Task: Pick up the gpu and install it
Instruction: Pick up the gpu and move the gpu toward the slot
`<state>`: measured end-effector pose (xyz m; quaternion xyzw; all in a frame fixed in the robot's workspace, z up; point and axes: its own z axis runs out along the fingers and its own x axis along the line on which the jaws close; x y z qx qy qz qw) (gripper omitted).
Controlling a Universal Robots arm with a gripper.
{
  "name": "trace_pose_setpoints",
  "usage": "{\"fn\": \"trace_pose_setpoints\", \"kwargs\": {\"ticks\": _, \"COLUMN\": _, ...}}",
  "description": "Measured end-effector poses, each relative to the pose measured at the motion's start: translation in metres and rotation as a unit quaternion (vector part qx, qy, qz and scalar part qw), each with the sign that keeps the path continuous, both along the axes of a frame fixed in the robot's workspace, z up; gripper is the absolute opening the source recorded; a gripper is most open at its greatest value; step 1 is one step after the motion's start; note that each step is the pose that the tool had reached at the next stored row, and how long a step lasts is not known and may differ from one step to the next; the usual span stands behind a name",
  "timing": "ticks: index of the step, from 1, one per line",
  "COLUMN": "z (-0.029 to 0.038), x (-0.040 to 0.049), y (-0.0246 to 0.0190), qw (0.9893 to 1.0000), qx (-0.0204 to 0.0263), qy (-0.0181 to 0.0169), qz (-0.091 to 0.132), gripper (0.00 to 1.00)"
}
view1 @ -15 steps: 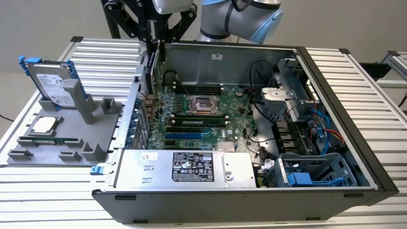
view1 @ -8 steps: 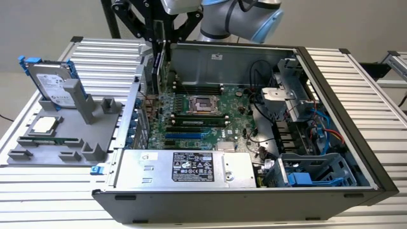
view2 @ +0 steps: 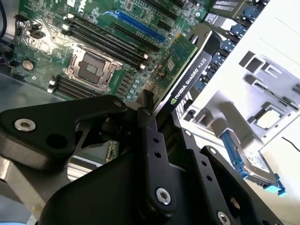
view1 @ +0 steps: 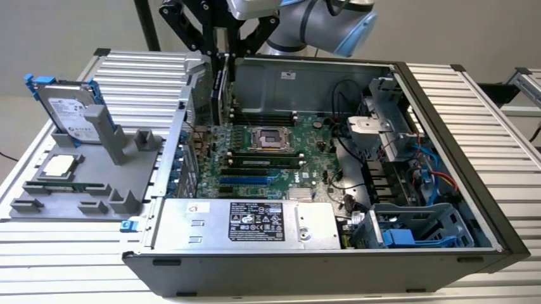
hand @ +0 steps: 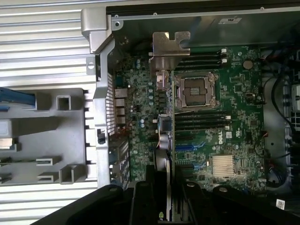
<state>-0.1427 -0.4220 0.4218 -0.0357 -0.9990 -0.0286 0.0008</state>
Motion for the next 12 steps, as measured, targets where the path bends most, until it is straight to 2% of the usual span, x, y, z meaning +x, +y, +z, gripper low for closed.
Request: {"fn": "trace_pose_setpoints", "kwargs": {"ticks": 12, "z": 0.0000, "x": 0.0159, "y": 0.0000, "qw": 1.0000, "qx": 0.0000, "qy": 0.0000, "qz": 0.000, "gripper": 0.00}}
